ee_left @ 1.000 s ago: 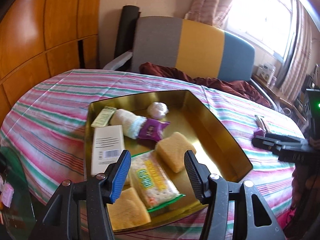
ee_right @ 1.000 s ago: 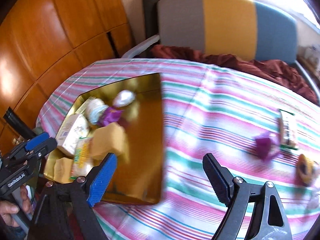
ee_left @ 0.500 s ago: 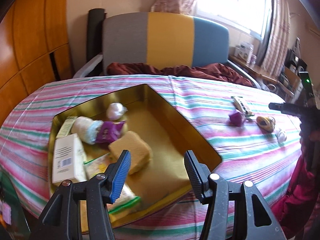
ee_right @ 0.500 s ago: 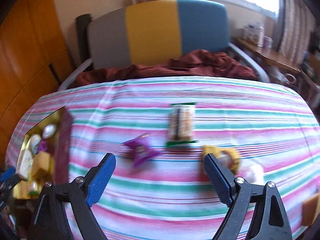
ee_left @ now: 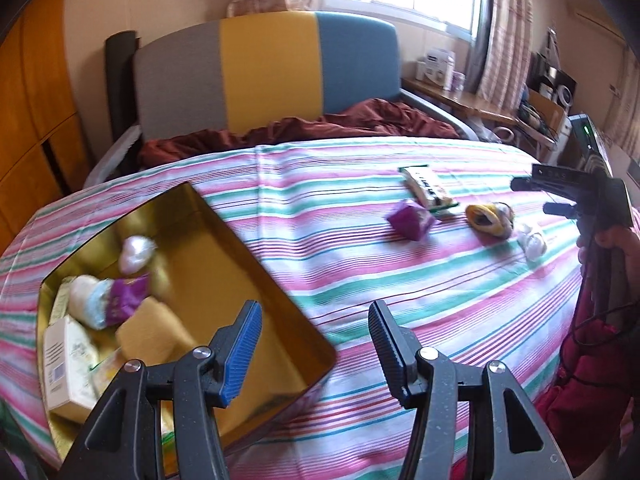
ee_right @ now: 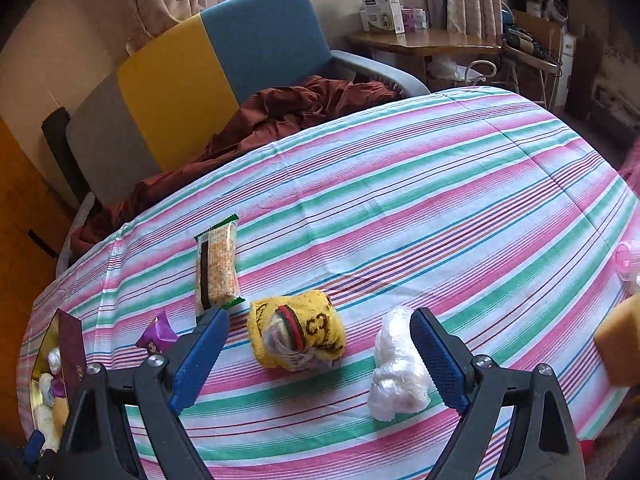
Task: Organize objects
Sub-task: 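Move both tools back toward the remaining items on the cloth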
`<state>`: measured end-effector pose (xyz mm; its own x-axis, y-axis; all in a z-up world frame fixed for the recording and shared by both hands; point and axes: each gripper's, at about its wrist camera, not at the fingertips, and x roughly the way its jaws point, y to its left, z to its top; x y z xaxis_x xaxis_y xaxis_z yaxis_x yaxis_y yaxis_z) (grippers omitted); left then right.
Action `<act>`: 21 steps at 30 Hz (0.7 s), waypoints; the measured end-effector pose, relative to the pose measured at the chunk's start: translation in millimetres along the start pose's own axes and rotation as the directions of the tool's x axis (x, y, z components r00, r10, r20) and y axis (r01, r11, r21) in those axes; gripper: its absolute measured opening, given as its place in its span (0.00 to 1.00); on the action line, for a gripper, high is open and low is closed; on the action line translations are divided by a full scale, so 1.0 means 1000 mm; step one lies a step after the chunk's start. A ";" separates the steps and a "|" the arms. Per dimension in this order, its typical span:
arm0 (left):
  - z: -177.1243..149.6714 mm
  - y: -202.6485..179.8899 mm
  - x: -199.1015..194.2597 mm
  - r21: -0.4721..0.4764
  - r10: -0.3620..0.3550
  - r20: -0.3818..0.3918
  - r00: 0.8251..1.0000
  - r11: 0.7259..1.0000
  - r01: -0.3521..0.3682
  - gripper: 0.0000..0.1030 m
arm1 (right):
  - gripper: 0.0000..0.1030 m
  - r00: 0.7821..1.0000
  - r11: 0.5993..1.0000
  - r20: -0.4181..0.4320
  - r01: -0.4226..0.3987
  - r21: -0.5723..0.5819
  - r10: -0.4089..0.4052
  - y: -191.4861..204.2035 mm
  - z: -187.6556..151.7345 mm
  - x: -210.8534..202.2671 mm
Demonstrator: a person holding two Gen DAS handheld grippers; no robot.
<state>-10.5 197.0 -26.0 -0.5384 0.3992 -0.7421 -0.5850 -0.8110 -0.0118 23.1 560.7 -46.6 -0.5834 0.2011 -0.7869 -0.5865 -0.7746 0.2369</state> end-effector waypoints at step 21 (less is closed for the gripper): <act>0.032 -0.063 0.062 0.027 -0.131 -0.090 0.987 0.991 0.134 0.54 | 0.91 0.998 0.954 0.046 -0.063 0.293 0.051 -0.054 0.008 -0.012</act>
<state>-26.3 286.5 -49.4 -0.4004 0.4618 -0.7915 -0.6682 -0.7382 -0.0927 57.3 604.9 -46.0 -0.6381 0.1887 -0.7465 -0.6876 -0.5760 0.4421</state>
